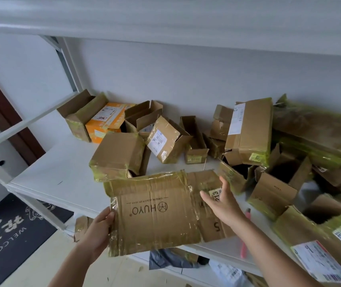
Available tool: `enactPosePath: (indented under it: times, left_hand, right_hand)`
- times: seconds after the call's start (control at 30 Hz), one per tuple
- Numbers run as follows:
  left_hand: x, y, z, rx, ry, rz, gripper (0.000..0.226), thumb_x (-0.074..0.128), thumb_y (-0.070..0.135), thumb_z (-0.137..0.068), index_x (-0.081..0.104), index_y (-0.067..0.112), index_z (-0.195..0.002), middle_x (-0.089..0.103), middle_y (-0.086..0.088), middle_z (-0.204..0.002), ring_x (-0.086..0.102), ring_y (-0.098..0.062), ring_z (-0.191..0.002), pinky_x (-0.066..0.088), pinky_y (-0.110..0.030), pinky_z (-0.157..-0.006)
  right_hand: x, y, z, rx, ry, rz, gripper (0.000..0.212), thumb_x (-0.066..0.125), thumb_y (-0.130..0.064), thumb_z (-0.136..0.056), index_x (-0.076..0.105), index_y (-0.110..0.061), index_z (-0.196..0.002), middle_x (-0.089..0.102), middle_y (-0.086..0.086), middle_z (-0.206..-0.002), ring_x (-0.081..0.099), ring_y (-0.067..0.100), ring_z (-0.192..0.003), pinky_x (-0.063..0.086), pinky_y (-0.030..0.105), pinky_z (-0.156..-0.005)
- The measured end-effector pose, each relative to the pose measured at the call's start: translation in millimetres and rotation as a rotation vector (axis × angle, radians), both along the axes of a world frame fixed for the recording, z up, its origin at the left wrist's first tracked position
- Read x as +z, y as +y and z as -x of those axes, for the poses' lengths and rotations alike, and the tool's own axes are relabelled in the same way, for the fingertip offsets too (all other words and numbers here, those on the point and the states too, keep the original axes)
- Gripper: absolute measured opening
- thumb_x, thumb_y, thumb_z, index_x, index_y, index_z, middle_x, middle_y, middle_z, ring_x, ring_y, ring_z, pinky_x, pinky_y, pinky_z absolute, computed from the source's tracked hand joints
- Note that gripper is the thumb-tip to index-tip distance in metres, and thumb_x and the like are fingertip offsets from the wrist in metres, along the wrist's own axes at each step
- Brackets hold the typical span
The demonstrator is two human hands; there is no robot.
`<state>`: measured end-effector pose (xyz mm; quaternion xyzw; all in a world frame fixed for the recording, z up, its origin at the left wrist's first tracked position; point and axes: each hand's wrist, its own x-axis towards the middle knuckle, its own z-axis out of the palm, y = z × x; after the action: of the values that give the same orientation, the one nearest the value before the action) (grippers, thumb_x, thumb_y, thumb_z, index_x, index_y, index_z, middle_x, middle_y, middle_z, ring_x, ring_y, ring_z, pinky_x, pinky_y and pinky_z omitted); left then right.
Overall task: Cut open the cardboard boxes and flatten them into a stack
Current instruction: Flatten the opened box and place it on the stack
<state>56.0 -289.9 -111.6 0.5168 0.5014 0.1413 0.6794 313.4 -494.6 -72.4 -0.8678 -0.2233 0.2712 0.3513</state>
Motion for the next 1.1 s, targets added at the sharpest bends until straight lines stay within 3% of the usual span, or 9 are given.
enactPosePath:
  times: [0.13, 0.2, 0.3, 0.57, 0.7, 0.83, 0.93, 1.0, 1.1]
  left_hand:
    - [-3.3, 3.0, -13.8, -0.007, 0.156, 0.051, 0.028, 0.040, 0.009, -0.100, 0.067, 0.002, -0.095, 0.064, -0.016, -0.087, 0.057, -0.029, -0.082, 0.043, -0.038, -0.076]
    - [-2.9, 4.6, -22.9, 0.058, 0.167, 0.091, 0.031, 0.048, 0.028, -0.102, 0.064, 0.006, -0.087, 0.061, -0.014, -0.087, 0.056, -0.030, -0.084, 0.043, -0.039, -0.077]
    - [-7.7, 4.2, -37.4, 0.113, 0.179, 0.022, 0.037, 0.041, 0.048, -0.103, 0.058, 0.016, -0.102, 0.062, -0.006, -0.098, 0.056, -0.026, -0.094, 0.045, -0.039, -0.079]
    - [-37.1, 4.6, -65.2, 0.096, 0.447, -0.279, 0.026, 0.049, 0.033, -0.101, 0.041, 0.010, -0.111, 0.057, -0.014, -0.110, 0.052, -0.031, -0.094, 0.048, -0.046, -0.088]
    - [-35.5, -7.4, -70.2, 0.034, 0.631, -0.421, 0.029, 0.042, 0.036, -0.103, 0.034, 0.009, -0.109, 0.062, -0.019, -0.115, 0.060, -0.037, -0.105, 0.046, -0.043, -0.081]
    - [-38.8, -24.0, -73.3, -0.246, 0.926, -0.993, 0.056, 0.034, 0.026, -0.103, 0.009, 0.017, -0.152, 0.045, -0.002, -0.140, 0.050, -0.021, -0.123, 0.041, -0.034, -0.093]
    - [-53.8, -25.5, -70.7, -0.439, 0.796, -1.145, 0.070, 0.039, 0.019, -0.100, 0.001, 0.024, -0.158, 0.013, 0.002, -0.162, 0.015, -0.021, -0.148, 0.018, -0.036, -0.120]
    - [-62.0, -19.6, -67.8, -0.462, 0.650, -1.028, 0.060, 0.031, 0.024, -0.101, 0.011, 0.026, -0.158, 0.010, 0.007, -0.165, 0.000, -0.015, -0.152, 0.006, -0.033, -0.124]
    - [-76.6, -16.6, -64.0, -0.440, 0.589, -1.067, 0.068, 0.004, 0.058, -0.091, 0.015, 0.036, -0.155, 0.007, 0.015, -0.163, -0.003, -0.009, -0.150, -0.002, -0.028, -0.122]
  right_hand:
    - [-9.1, 15.1, -15.1, -0.104, -0.003, -0.031, 0.087, 0.069, -0.045, -0.087, 0.016, -0.031, -0.155, 0.035, 0.001, -0.156, 0.043, 0.027, -0.137, 0.040, 0.047, -0.109]
    - [-17.6, 17.3, -18.2, -0.070, 0.013, -0.063, 0.082, 0.071, -0.040, -0.087, 0.020, -0.041, -0.150, 0.042, 0.000, -0.150, 0.049, 0.025, -0.130, 0.044, 0.049, -0.105]
    - [-35.2, 19.5, -20.9, -0.045, 0.036, -0.058, 0.076, 0.069, -0.030, -0.091, 0.022, -0.042, -0.149, 0.038, 0.000, -0.152, 0.044, 0.025, -0.134, 0.042, 0.042, -0.104]
    - [-73.6, 35.1, -21.3, -0.090, -0.179, 0.354, 0.062, 0.067, -0.021, -0.089, 0.027, -0.020, -0.137, 0.039, 0.006, -0.140, 0.041, 0.025, -0.127, 0.048, 0.034, -0.087]
    - [-70.1, 47.0, -12.1, -0.034, -0.433, 0.478, 0.083, 0.068, -0.022, -0.087, 0.013, -0.015, -0.149, 0.017, 0.010, -0.151, 0.025, 0.027, -0.138, 0.034, 0.034, -0.110]
    - [-99.2, 42.4, 8.7, 0.296, -0.542, 0.242, 0.074, 0.048, -0.004, -0.091, 0.016, -0.016, -0.157, 0.002, -0.003, -0.164, 0.007, 0.022, -0.152, 0.001, 0.033, -0.123]
    - [-118.5, 37.1, 4.1, 0.250, -0.565, 0.135, 0.061, 0.023, -0.040, -0.096, 0.034, -0.020, -0.152, 0.010, -0.010, -0.158, 0.014, 0.017, -0.151, -0.001, 0.028, -0.121]
    - [-125.1, 34.7, 2.2, 0.310, -0.517, 0.162, 0.085, -0.009, -0.075, -0.084, 0.015, -0.033, -0.154, -0.006, -0.018, -0.158, -0.010, 0.008, -0.150, -0.012, 0.028, -0.120]
    - [-128.3, 32.4, 2.3, 0.367, -0.627, 0.246, 0.084, -0.022, -0.080, -0.076, -0.001, -0.046, -0.149, -0.015, -0.018, -0.159, -0.021, 0.013, -0.149, -0.015, 0.039, -0.120]
